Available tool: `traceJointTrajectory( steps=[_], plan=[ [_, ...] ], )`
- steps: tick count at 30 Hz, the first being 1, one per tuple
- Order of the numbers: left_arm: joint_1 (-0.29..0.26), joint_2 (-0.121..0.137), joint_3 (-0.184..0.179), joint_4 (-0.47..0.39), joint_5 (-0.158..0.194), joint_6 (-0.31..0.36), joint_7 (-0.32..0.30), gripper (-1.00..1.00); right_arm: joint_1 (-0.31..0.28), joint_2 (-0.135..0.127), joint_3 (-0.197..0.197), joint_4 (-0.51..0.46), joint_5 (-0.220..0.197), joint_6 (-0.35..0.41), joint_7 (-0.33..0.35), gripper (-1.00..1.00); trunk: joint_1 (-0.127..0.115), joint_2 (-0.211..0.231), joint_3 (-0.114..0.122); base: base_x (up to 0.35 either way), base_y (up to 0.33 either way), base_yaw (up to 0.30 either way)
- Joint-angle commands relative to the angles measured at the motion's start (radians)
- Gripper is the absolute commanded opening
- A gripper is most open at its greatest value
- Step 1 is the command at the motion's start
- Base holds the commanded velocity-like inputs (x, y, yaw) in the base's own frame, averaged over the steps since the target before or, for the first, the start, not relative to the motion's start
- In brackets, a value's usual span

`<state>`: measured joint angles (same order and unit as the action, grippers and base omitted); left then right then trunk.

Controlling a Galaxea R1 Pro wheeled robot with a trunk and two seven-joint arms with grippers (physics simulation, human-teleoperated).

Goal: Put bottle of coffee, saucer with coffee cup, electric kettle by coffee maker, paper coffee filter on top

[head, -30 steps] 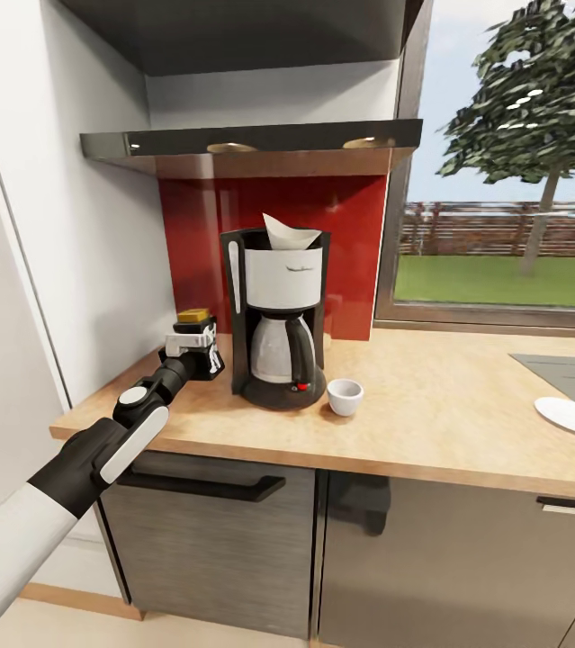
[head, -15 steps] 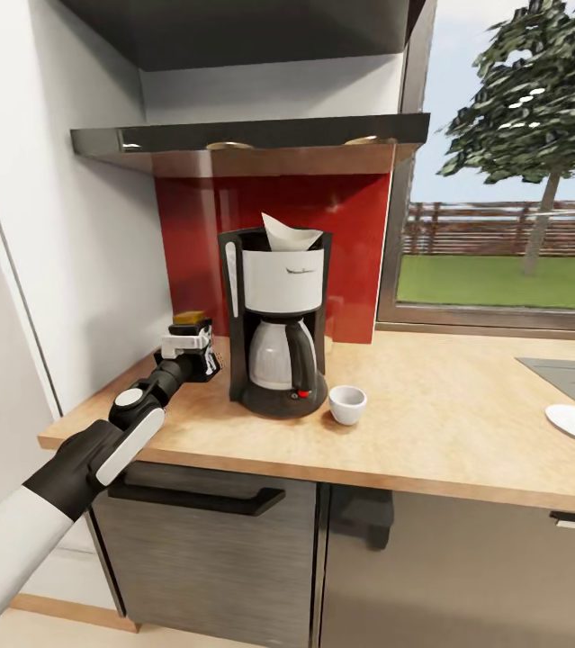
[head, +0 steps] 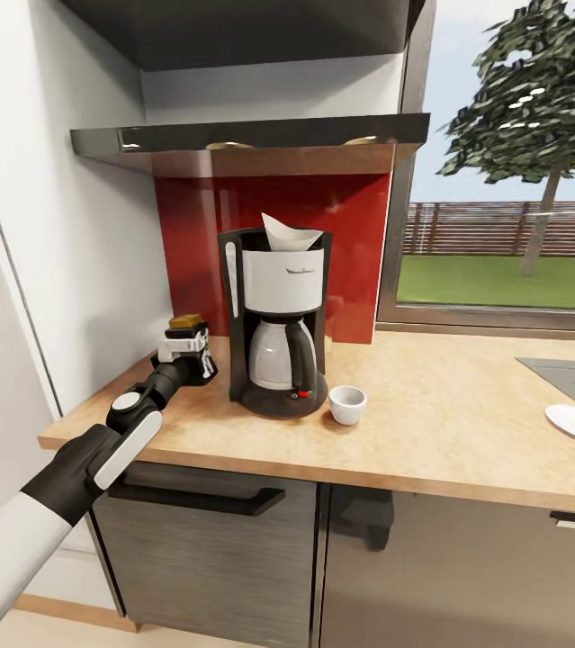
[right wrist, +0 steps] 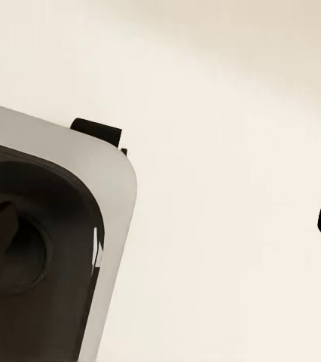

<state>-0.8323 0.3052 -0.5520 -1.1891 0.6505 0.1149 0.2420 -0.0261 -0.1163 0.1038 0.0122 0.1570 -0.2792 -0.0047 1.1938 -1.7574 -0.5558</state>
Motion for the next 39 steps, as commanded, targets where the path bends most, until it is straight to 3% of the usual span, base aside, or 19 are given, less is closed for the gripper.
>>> traceJointTrajectory(
  steps=[1, 6, 15, 16, 18, 25, 35, 39],
  plan=[
    [-0.001, 0.001, -0.004, -0.002, 0.006, 0.002, 0.008, -1.0, -0.001, 0.0, 0.007, 0.001, 0.0, -0.004, 0.0, 1.0, 0.0, -0.001, -0.001, 0.0, 0.0, 0.0],
    [-0.002, -0.001, -0.008, -0.002, 0.005, 0.003, 0.009, -1.0, -0.001, -0.001, 0.007, 0.002, 0.005, 0.001, -0.001, 1.0, 0.0, -0.001, -0.001, 0.0, 0.0, 0.0],
    [0.007, -0.004, 0.011, -0.043, 0.004, 0.008, 0.008, -1.0, -0.001, -0.052, -0.043, -0.012, -0.039, -0.038, 0.002, 1.0, 0.0, -0.001, -0.001, 0.0, 0.0, 0.0],
    [0.007, -0.004, 0.011, -0.047, 0.004, 0.008, 0.008, -1.0, -0.001, -0.074, -0.082, -0.011, -0.069, -0.116, 0.003, 1.0, 0.0, -0.001, -0.001, 0.0, 0.0, 0.0],
    [0.007, -0.004, 0.012, -0.05, 0.004, 0.009, 0.008, -1.0, 0.0, -0.081, -0.084, -0.01, -0.082, -0.133, 0.004, 1.0, 0.0, -0.001, -0.001, 0.0, 0.0, 0.0],
    [0.008, -0.005, 0.012, -0.053, 0.003, 0.009, 0.008, -1.0, 0.013, -0.094, -0.087, 0.002, -0.097, -0.279, 0.007, 1.0, 0.0, -0.001, -0.001, 0.0, 0.0, 0.0],
    [0.008, 0.004, 0.012, -0.05, 0.003, 0.009, 0.008, -1.0, 0.014, -0.095, -0.087, 0.005, -0.097, -0.289, 0.006, 1.0, 0.0, -0.001, -0.001, 0.0, 0.0, 0.0],
    [0.007, 0.037, 0.011, -0.051, 0.003, 0.008, 0.009, -1.0, 0.014, -0.095, -0.087, 0.005, -0.097, -0.29, 0.006, 1.0, 0.0, -0.001, -0.001, 0.0, 0.0, 0.0]
  ],
)
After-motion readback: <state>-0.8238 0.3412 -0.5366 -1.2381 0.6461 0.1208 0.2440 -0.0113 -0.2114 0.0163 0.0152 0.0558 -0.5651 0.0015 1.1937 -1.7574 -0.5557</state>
